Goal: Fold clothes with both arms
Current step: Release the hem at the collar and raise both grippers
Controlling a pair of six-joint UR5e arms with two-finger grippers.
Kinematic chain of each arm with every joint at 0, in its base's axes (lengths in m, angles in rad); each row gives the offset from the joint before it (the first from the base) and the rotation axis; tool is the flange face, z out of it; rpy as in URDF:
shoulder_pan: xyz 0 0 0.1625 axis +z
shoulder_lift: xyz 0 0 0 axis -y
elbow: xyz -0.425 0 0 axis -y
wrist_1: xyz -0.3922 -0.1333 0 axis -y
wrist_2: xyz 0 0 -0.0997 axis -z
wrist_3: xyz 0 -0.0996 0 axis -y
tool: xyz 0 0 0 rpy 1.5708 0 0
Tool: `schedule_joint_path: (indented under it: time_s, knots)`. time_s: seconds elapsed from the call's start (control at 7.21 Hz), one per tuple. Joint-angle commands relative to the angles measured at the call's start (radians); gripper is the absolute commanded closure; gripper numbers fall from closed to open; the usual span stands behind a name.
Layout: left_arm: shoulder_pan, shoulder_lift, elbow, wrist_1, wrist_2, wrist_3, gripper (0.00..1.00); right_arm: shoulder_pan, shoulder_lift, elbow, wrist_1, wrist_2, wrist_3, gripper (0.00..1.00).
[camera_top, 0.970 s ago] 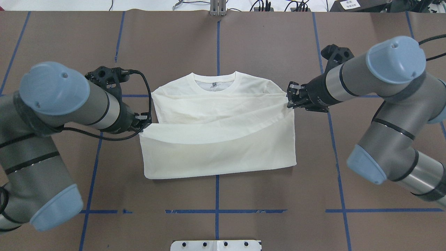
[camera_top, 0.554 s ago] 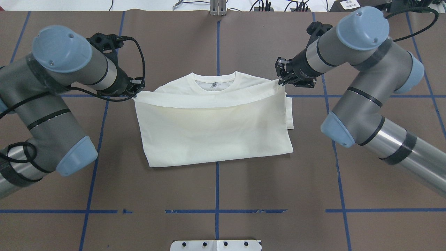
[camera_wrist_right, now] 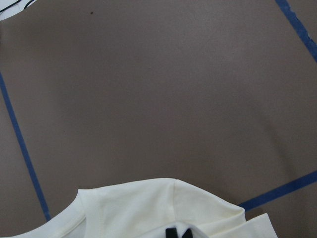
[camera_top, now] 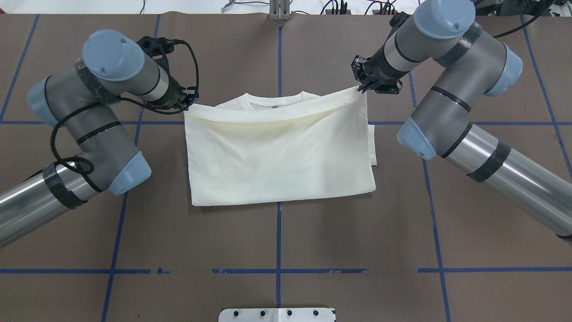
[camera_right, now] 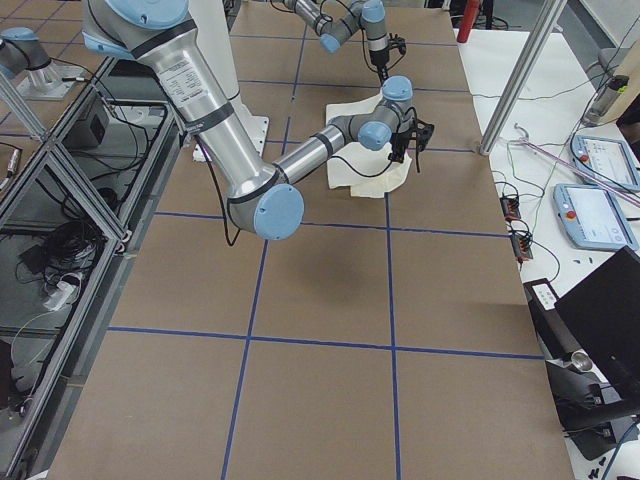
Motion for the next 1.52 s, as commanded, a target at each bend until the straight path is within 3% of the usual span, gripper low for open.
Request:
schedule_joint_path:
  time_s: [0.0,0.97,1.11,1.25,1.39]
  knots:
    - [-0.001,-0.016,0.055,-0.033,0.003,-0.001,1.0,0.0,0.003,-0.047,0.001,-0.002,-0.003,1.0]
    - [-0.01,-0.036,0.061,-0.035,0.002,-0.004,1.0,-0.016,0.015,-0.049,0.001,-0.002,-0.003,1.0]
    - [-0.01,-0.036,0.061,-0.033,0.002,-0.004,1.0,-0.02,0.013,-0.049,0.001,-0.002,-0.003,0.68]
    - [-0.009,-0.033,0.063,-0.033,0.003,0.004,0.26,-0.029,0.013,-0.051,0.002,-0.009,-0.003,0.01]
    - [-0.009,-0.033,0.061,-0.03,0.003,0.007,0.0,-0.027,0.004,-0.051,0.026,-0.003,-0.003,0.0]
